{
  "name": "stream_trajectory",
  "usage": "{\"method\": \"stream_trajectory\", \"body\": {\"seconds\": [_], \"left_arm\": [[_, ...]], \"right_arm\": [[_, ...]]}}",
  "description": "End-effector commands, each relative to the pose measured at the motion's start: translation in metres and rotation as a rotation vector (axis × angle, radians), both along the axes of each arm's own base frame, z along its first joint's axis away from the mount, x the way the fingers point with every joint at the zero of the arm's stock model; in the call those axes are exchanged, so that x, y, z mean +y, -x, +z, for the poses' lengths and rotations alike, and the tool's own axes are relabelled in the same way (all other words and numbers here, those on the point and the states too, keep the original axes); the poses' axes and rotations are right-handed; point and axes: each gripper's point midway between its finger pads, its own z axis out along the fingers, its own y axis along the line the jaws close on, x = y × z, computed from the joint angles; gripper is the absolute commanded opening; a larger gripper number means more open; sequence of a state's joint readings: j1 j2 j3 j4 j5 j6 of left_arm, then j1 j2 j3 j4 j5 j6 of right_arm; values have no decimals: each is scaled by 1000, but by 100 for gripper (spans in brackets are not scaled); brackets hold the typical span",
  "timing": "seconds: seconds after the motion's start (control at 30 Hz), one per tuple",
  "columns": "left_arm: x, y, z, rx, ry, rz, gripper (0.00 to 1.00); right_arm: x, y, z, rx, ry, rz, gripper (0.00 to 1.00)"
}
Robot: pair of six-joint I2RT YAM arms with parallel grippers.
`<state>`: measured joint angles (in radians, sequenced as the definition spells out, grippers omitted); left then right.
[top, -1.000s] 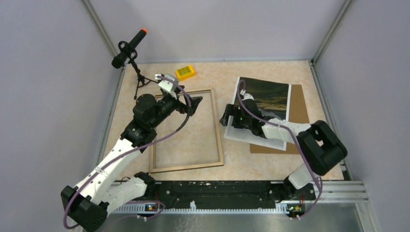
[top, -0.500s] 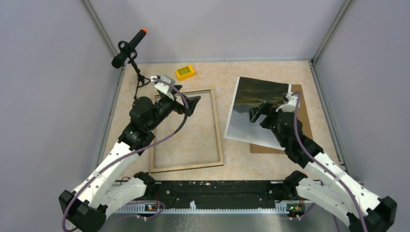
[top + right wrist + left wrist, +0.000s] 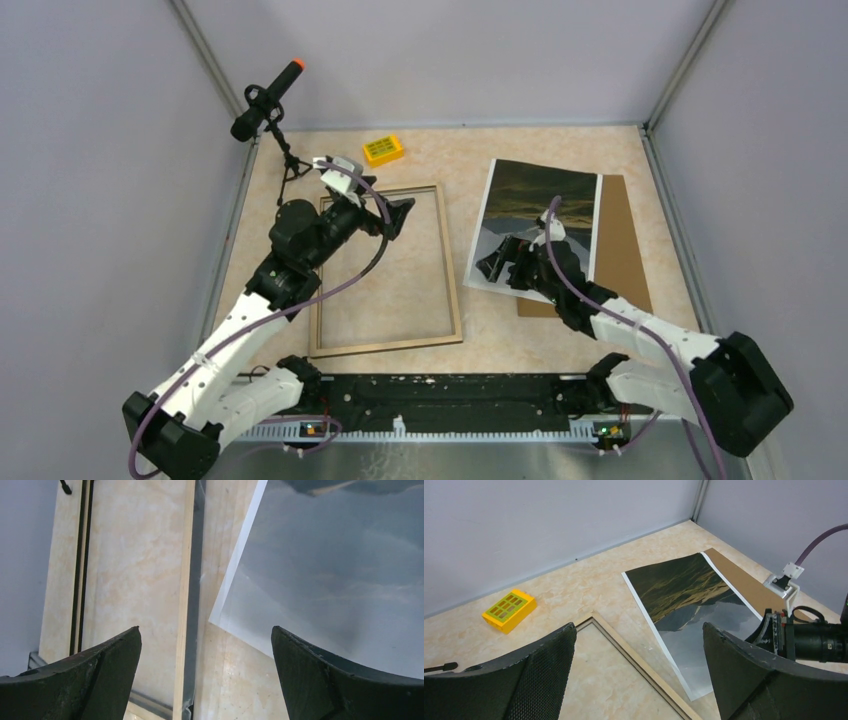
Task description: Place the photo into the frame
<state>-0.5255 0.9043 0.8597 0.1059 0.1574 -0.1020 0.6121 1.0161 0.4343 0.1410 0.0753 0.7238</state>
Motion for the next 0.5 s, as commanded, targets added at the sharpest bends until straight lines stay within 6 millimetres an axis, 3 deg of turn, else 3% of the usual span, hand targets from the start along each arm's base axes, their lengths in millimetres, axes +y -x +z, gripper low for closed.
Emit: {"method": "stream_trajectory", "body": {"seconds": [0.0, 0.1, 0.47], "left_arm": [[3, -6, 4, -26, 9, 36, 98], [1, -7, 1, -17, 11, 27, 98], [5, -13, -3, -12, -13, 61, 98]], "right_arm": [[33, -3, 14, -61, -178, 111, 98], [42, 0, -4, -22, -194, 151, 94], [79, 0, -40, 72, -290, 280, 78]]}}
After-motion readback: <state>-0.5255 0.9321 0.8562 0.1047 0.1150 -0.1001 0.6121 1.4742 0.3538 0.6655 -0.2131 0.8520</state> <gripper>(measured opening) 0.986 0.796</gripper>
